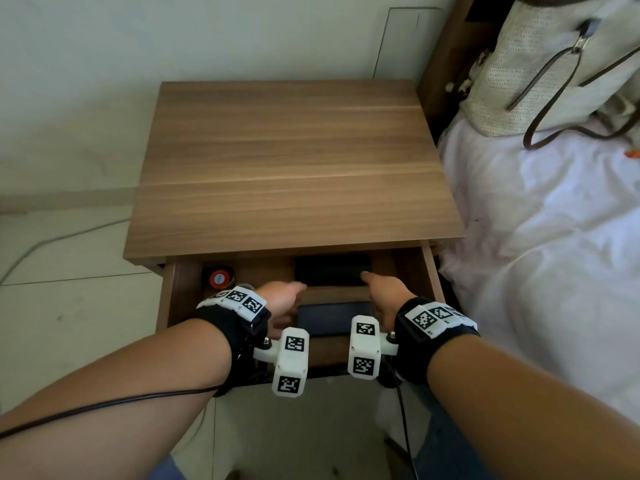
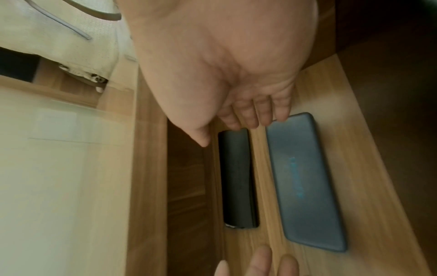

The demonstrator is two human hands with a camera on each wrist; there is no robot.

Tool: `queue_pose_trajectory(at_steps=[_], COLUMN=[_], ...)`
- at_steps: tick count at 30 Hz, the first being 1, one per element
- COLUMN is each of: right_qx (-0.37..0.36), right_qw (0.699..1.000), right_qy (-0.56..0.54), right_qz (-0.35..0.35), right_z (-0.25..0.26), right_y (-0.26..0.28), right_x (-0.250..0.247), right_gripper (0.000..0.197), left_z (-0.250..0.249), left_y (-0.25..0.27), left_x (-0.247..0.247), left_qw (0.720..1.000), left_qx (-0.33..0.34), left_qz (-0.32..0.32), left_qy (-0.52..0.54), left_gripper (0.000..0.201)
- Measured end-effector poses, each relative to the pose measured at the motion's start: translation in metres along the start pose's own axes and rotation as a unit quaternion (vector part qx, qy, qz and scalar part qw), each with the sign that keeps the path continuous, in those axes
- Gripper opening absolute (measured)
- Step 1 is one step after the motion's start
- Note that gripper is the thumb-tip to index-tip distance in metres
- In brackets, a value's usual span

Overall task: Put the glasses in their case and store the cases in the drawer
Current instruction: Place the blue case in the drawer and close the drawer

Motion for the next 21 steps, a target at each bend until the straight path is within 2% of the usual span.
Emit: queue_pose_trajectory(at_steps=[3, 6, 11, 14, 21], right_qx=[-0.014, -0.032, -0.052, -0.062, -0.062], right_qw=[0.998, 0.996, 0.991, 0.990, 0.989], right_qy=[-0.044, -0.058, -0.066, -0.066, -0.066], right_qz=[0.032, 0.060, 0.102, 0.110, 0.120], right_z=[0.005, 0.007, 0.004, -0.003, -0.024], right_y=[0.019, 0.040, 0.079, 0.098, 0.120], right_x=[0.011, 0.021, 0.034, 0.037, 0.043], right_gripper=[0.042, 0.039, 0.040, 0.044, 0.036], left_z=[0.000, 0.001, 0.017, 0.030, 0.057], left_y=[0.020, 0.040, 0.080, 0.094, 0.107], left_x=[0.005, 0.006, 0.007, 0.006, 0.003], left_qw=[0.999, 0.999, 0.997, 0.996, 0.995], left_qx=[0.027, 0.043, 0.068, 0.084, 0.087], left_qz=[0.023, 0.027, 0.031, 0.025, 0.035], left_qy=[0.011, 0.015, 0.011, 0.017, 0.033], left_gripper=[0.039, 0.036, 0.046, 0.044, 0.045])
Point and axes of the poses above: each hand's wrist, its own y-axis away from the middle knuckle, its own x-axis out of the palm, z = x × y, the point moved 10 cm from there along -y, towards the middle knuckle, and after that the axes turned 7 degrees about -x, right-handed, at the moved point
